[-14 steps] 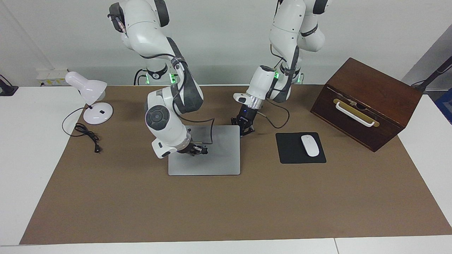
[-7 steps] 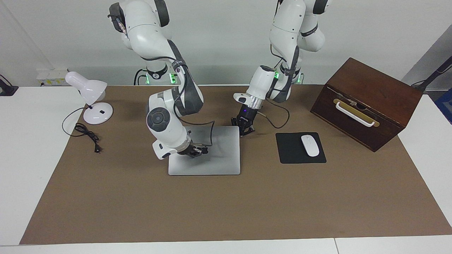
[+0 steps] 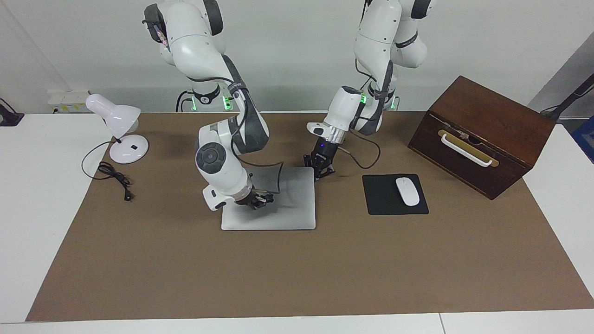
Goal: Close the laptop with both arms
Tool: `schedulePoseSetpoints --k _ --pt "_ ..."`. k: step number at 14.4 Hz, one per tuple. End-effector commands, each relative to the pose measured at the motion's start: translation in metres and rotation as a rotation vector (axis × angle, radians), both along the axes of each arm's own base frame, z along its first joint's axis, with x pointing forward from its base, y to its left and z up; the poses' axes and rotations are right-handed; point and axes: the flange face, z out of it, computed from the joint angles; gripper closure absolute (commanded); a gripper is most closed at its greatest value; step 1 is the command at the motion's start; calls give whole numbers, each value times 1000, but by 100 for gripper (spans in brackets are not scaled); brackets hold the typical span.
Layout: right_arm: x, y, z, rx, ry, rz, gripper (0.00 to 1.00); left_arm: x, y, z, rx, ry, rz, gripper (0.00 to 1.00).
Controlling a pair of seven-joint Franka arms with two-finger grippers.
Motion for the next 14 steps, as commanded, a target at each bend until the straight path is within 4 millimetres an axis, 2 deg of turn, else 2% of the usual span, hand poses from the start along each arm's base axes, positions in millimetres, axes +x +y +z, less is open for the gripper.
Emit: schedulePoseSetpoints --k 1,3,5,6,7,9,10,12,14 --pt "-1 6 5 20 -11 -47 100 -16 20 -60 104 103 -1 100" --pt "5 4 28 24 -58 -39 100 -16 21 -60 105 105 -1 100" --pt "27 -7 58 41 -198 -59 100 -16 21 -60 105 104 -2 100" --pt "39 -16 71 38 -279 -50 92 -16 21 -60 105 105 -1 100" --pt "51 -36 84 26 -354 -25 65 -16 21 -60 104 104 0 100" --pt "73 -62 112 -25 -477 81 15 -15 21 -59 95 103 11 100" --pt "85 -95 126 -77 -513 127 0 -15 20 -56 87 101 15 100" --pt "93 -140 153 -135 -548 207 0 -10 21 -40 63 85 32 100" --pt "87 -196 182 -159 -516 280 0 -7 27 -25 58 85 45 100"
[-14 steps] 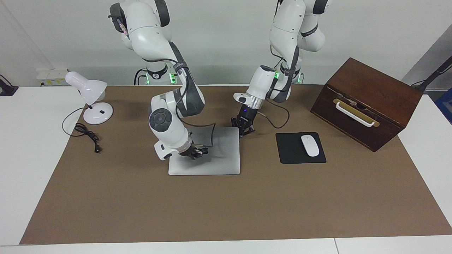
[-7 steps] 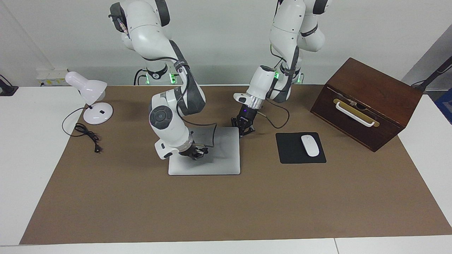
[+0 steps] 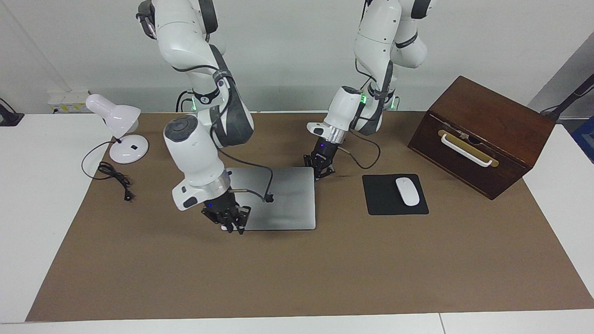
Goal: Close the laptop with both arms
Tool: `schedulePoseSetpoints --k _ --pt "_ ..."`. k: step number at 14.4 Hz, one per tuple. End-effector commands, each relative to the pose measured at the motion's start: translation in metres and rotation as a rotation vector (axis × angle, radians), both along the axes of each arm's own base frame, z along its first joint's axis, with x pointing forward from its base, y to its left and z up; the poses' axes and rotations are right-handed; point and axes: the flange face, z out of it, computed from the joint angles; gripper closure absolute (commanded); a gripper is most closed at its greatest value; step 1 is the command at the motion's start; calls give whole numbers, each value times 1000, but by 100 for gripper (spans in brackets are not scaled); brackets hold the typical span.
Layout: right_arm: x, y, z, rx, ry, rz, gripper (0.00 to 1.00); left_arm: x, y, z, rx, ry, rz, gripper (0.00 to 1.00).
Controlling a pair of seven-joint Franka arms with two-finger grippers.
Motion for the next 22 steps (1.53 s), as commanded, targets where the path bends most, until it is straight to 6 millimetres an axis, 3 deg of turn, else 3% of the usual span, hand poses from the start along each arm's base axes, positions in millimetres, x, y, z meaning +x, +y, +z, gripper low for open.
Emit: schedulePoseSetpoints --k 1,2,3,5,6,8,10,13,17,19,20,21,22 --pt "-13 -61 49 -64 27 86 0 -7 28 -19 69 90 36 100" --pt "-25 -77 63 -91 65 126 0 -3 34 -8 75 101 46 100" --pt "-36 -80 75 -141 109 182 0 -1 38 3 85 121 50 100" --pt "-73 -80 139 -184 110 191 0 3 46 38 113 174 55 100" --pt "-91 -82 159 -171 135 164 0 7 58 55 129 207 71 100" --pt "-119 -89 187 -102 150 53 0 7 71 86 158 263 74 100" --pt "-139 -87 203 -69 171 15 0 12 91 113 170 306 107 100" --pt "-184 -87 203 -58 267 12 0 17 115 162 185 370 142 100" --pt "-199 -92 164 -55 202 8 0 33 151 223 208 480 208 100" --pt "-193 -91 157 -60 171 8 0 46 178 248 212 524 261 80" --pt "-190 -90 160 -70 167 13 0 53 196 259 204 536 297 65" --pt "-185 -89 164 -72 165 14 0 60 212 267 196 544 329 37" --pt "-183 -90 169 -70 182 14 0 64 227 274 190 550 361 0"
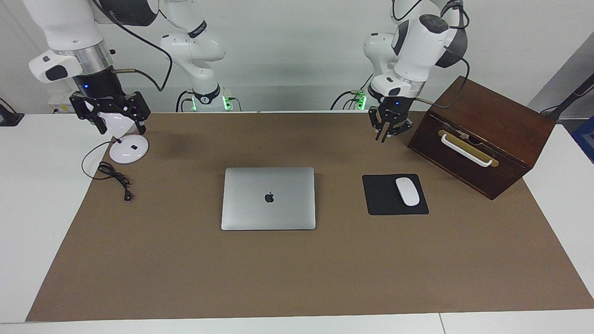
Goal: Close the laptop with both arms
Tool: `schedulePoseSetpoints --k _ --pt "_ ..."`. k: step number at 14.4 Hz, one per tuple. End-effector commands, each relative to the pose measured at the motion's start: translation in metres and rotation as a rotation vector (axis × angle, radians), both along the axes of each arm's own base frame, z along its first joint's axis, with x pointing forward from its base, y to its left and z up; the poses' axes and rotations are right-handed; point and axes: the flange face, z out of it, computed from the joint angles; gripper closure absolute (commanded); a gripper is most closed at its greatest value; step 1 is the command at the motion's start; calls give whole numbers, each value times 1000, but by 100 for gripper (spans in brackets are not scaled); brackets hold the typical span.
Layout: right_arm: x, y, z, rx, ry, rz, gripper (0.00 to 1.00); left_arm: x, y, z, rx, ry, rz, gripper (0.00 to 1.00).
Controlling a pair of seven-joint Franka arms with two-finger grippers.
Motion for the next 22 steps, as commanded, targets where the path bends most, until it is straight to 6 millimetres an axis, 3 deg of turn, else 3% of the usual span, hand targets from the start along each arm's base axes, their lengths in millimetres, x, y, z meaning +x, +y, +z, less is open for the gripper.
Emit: schedulePoseSetpoints --k 1,3,6,8,11,13,17,19,22 --pt "2 0 15 11 8 -5 0 14 40 20 1 19 81 0" --pt "3 -1 18 10 11 -9 0 22 75 31 -4 1 156 0" --pt "2 -3 21 8 17 -12 0 34 105 50 -39 -18 374 0" --pt "4 -6 27 7 37 -17 0 45 113 65 -2 -43 488 0" --pt "8 -5 24 9 50 -16 0 63 121 89 87 -39 483 0" --pt "8 -3 23 9 53 -13 0 76 140 107 87 -34 516 0" --pt "5 -2 20 10 73 -11 0 96 153 127 97 12 535 0" --pt "4 -2 21 10 73 -10 0 106 144 121 94 60 519 0" --pt "4 2 21 10 71 -3 0 104 135 114 79 78 503 0"
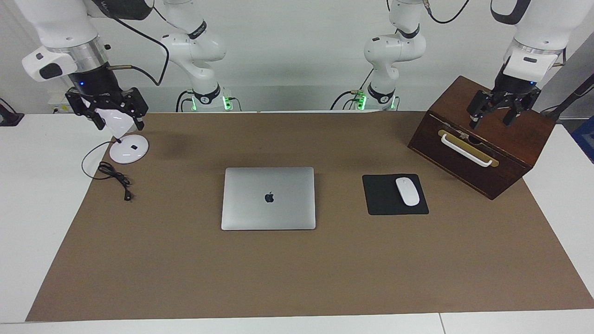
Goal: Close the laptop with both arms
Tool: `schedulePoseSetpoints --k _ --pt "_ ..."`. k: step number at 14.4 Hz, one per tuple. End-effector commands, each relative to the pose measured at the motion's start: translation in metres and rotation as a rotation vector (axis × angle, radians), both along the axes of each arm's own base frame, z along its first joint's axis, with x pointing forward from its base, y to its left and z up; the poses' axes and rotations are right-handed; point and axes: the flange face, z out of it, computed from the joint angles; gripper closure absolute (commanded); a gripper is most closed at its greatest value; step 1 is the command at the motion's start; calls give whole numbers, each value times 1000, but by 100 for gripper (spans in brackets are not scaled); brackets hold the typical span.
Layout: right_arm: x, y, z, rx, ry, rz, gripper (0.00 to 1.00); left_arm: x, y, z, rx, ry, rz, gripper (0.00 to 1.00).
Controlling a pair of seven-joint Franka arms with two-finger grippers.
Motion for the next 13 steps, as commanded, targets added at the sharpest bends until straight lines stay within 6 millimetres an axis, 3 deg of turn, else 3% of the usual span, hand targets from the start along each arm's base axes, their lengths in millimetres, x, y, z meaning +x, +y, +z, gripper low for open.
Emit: schedulePoseSetpoints --k 1,13 --pt "0 3 4 9 7 -3 0 0 -5 -9 -11 45 0 0" --pt "-9 2 -1 0 70 31 0 -10 -5 -17 -7 91 0 0"
